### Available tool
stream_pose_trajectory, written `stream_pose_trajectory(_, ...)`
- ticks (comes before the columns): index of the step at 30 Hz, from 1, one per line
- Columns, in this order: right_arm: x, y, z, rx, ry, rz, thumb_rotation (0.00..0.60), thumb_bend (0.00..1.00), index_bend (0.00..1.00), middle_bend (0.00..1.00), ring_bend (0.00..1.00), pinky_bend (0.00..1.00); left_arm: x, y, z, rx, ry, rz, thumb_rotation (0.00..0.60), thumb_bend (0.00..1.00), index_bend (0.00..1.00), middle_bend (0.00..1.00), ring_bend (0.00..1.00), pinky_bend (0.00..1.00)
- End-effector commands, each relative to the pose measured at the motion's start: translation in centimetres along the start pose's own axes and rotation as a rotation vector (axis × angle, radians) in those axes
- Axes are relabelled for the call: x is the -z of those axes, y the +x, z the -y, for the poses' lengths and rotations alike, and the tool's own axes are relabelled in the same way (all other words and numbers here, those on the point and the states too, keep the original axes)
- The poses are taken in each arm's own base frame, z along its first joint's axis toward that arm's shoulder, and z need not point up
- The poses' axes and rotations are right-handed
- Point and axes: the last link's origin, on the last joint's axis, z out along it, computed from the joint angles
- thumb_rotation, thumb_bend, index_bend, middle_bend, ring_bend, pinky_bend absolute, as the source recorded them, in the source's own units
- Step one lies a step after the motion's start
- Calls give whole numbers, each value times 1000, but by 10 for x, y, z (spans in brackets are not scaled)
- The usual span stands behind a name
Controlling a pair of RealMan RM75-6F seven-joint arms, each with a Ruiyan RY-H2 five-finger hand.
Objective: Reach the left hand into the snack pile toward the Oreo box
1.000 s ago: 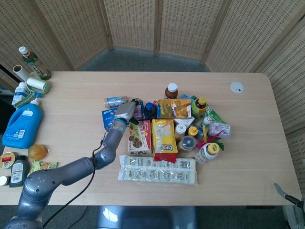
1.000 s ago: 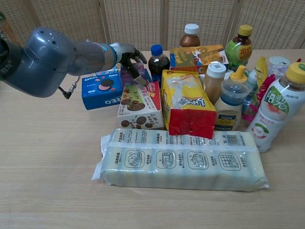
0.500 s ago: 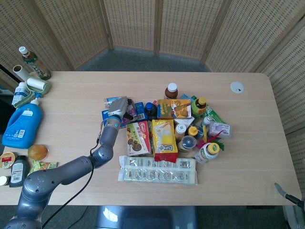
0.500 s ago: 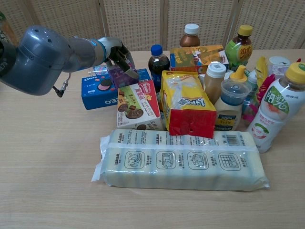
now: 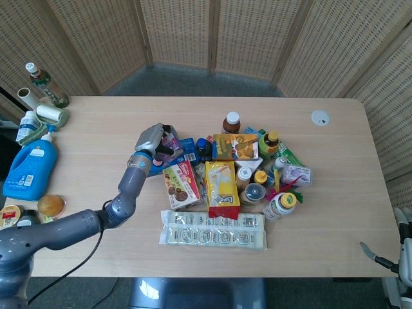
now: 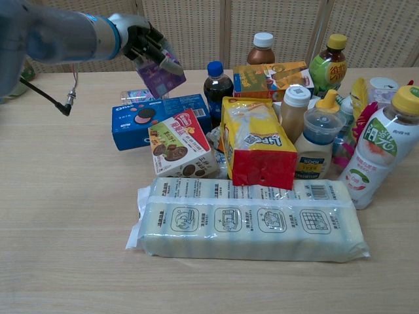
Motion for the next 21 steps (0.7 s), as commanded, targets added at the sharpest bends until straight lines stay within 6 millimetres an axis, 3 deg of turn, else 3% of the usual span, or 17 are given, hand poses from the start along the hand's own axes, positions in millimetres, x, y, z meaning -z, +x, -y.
stream_pose_trajectory(1, -2, -3, 3, -14, 15, 1, 341, 149, 0, 0, 0, 0, 31, 42, 0, 98, -38, -45, 600, 353, 544, 515, 720, 543)
stream_pose_trajectory(13, -3, -11, 9, -42, 64, 5, 343, 148, 0, 0, 0, 0, 88, 88, -17, 254, -131, -48, 600, 351, 544, 518, 720, 544)
stream_pose_trajectory(21, -2, -8, 14, -42, 79, -3, 343, 148, 0, 0, 0, 0, 97, 95, -16, 308, -153, -29, 600, 349, 544, 521, 720, 543)
